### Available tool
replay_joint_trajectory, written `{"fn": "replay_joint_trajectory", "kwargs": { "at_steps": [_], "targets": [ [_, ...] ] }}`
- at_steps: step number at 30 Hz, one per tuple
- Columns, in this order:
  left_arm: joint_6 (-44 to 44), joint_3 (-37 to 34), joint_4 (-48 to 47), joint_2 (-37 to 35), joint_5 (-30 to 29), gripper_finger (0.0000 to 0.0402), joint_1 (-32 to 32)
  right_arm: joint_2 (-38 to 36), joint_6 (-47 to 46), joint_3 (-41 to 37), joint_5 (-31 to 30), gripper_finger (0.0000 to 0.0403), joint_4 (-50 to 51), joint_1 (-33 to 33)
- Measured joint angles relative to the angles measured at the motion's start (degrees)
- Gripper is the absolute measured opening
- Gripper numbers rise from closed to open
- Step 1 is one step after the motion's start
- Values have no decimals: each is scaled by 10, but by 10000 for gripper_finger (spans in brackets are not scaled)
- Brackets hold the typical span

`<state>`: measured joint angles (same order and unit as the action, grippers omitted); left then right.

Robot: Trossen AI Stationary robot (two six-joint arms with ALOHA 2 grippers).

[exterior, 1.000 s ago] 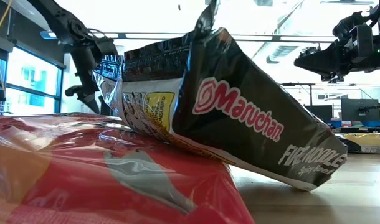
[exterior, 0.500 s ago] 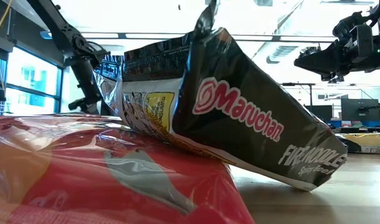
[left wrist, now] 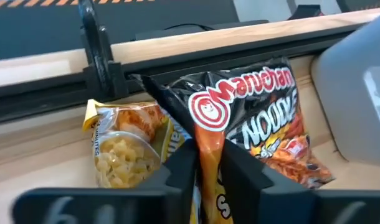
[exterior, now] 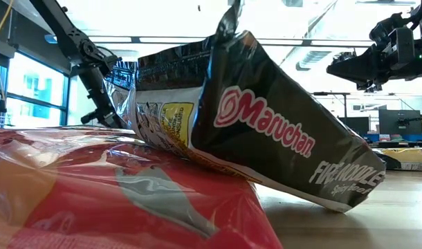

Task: Sort Maruchan noodles
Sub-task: Put the top left black noodle pack into the gray bin

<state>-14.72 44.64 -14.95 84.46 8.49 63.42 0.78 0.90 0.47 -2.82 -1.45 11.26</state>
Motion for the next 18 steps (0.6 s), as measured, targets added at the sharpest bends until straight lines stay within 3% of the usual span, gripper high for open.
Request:
{"fn": "replay_joint_trajectory", "kwargs": {
  "at_steps": [5,11,18],
  "targets": [
    [19,0,-2,-21,10,5,0,0,0,0,0,23,0,0],
    [16,0,-5,-58,63,1,-7,0,0,0,0,23,0,0],
    [-1,0,-21,-141,95,0,-69,0,0,0,0,23,0,0]
  ]
}}
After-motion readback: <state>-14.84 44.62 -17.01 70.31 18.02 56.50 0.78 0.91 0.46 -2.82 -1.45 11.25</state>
